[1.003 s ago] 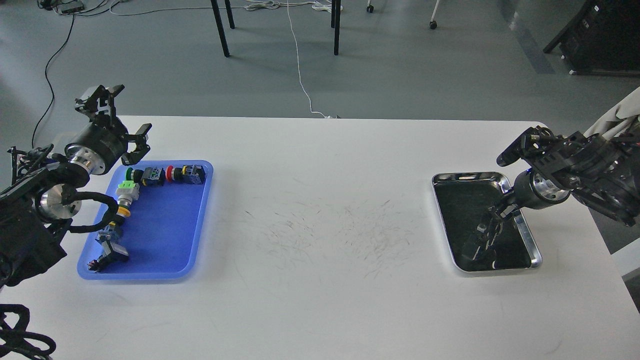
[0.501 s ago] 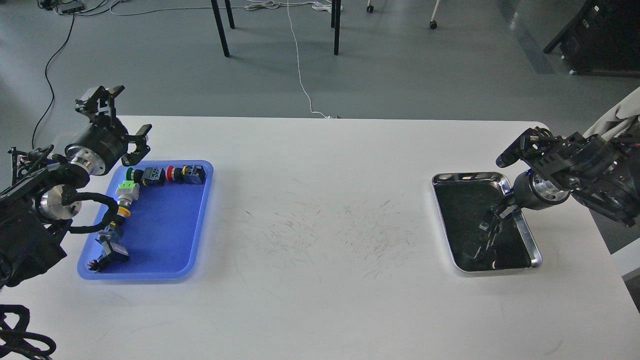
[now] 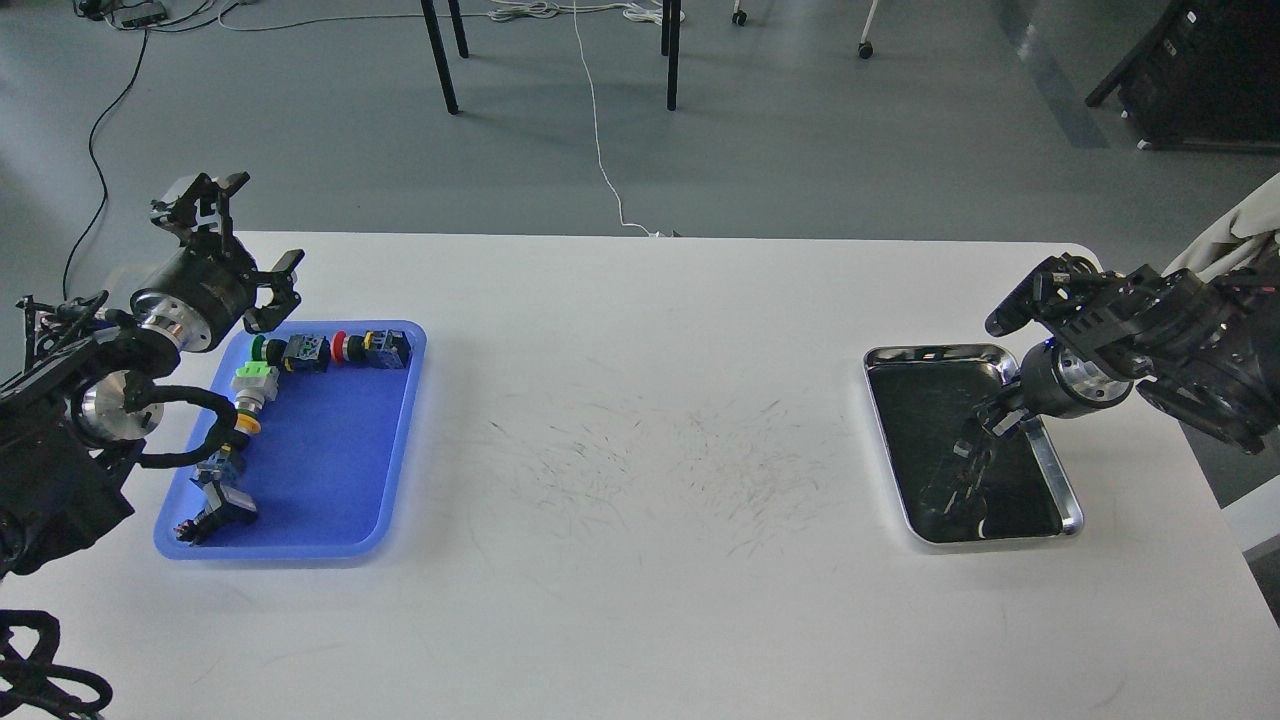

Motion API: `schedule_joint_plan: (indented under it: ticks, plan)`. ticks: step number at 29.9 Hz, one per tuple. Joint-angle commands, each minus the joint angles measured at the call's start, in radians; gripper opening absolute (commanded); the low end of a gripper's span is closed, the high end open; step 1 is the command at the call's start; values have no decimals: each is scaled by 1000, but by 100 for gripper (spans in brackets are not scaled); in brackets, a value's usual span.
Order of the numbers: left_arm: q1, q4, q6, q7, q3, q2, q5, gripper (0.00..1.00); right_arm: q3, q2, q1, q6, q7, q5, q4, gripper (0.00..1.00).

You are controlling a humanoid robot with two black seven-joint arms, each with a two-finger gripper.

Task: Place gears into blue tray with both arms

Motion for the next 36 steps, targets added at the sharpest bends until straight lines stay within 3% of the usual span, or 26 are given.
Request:
schedule_joint_plan:
  ticks: [1,11,16,25,36]
  plan:
    - [-1,0,0,0,0,1,0,98,6,12,29,-10,0,1,-2,2]
    - [-3,-2,0,0,0,27,2,98,75,110,133,-100,0,9,-82,1]
    - [-3,-3,0,0,0,52,2,98,169,205,133,-125,0,14,-162,1]
    - [-3,-3,0,0,0,83,2,98,207,408,135,-275,0,17,-183,1]
    - [-3,-3,0,0,0,83,2,98,89,412,84,-503,0,5,-249,1]
